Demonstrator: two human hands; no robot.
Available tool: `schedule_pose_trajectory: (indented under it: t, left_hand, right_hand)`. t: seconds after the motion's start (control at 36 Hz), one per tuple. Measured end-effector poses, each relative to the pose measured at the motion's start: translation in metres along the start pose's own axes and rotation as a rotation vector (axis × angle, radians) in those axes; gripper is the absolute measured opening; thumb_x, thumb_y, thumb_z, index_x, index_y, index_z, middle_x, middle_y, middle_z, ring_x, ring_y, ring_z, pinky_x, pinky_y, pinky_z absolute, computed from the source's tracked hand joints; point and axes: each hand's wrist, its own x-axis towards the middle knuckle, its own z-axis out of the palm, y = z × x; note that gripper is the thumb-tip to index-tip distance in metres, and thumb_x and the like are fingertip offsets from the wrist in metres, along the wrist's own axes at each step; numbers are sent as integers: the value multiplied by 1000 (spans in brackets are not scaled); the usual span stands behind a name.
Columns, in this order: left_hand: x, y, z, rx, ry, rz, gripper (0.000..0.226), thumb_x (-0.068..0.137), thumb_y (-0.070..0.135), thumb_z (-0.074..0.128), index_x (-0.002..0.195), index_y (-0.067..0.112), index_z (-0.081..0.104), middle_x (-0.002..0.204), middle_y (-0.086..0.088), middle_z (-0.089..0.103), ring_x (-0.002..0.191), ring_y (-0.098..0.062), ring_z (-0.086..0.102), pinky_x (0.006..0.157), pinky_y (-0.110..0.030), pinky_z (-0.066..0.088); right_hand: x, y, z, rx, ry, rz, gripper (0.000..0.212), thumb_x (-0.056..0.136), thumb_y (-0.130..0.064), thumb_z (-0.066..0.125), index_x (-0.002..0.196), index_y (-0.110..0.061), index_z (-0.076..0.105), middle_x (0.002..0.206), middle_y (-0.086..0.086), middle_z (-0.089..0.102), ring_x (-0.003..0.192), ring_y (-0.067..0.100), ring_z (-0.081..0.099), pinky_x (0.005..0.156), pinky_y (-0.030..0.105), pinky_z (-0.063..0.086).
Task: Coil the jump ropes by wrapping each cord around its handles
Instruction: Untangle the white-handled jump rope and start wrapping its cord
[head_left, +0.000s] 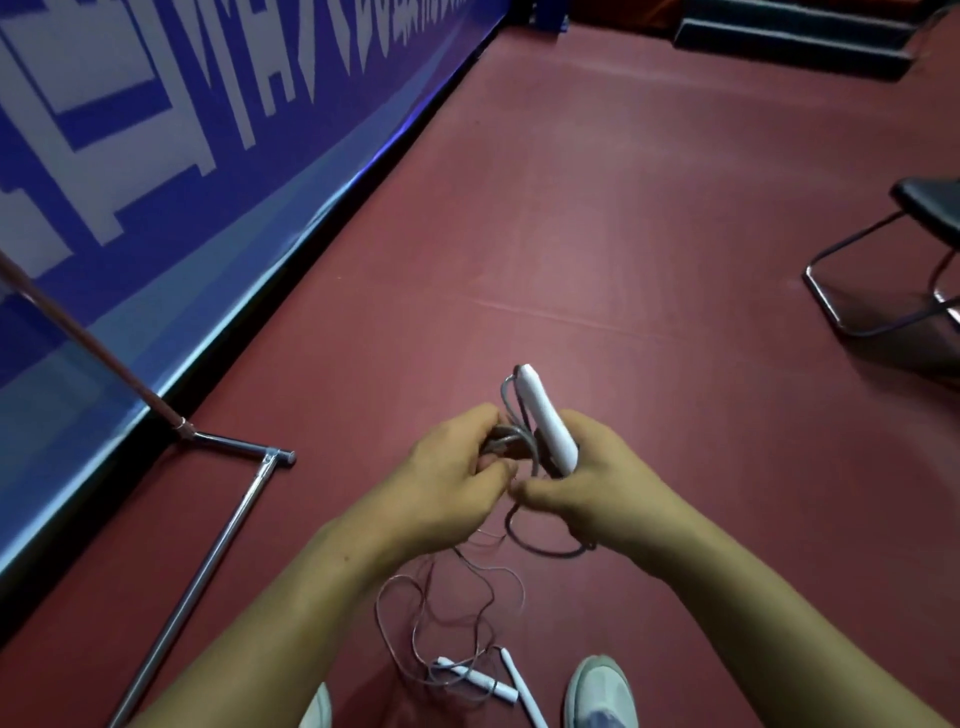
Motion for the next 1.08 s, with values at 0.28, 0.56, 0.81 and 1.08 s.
schedule_pose_trajectory:
  t: [0.28,0.56,0.81,1.08]
  left_hand:
    - [-11,14,-15,12,-107,-20,28,90,2,59,83,28,50,71,12,48,61,-7,41,58,-24,38]
    - [-2,-67,-19,416,-193,-358,28,100,27,53,79,14,65,73,-4,73,77,-24,68,70,-30,50]
    - [7,16,-18,-1014,68,-178,18,87,5,54,104,9,51,67,0,41,57,-14,37,59,-31,42]
    - [-4,22,-22,-469,204,68,23,93,21,54,102,17,75,113,-13,61,98,-11,67,92,-24,51]
  right_hand:
    - [4,-3,-7,140,52,-120,24,82,-2,75,85,-14,55,64,-7,50,54,13,45,48,32,39]
    - [13,-9,-38,751,399,3,30,85,16,46,73,-12,41,55,8,35,33,12,27,37,17,26]
    - [-1,-2,-3,486,-193,65,36,77,-2,82,109,0,65,67,-2,62,45,6,45,40,19,39]
    - [-2,-16,14,564,-95,90,27,93,-1,61,70,-14,60,53,8,46,39,16,34,40,22,29]
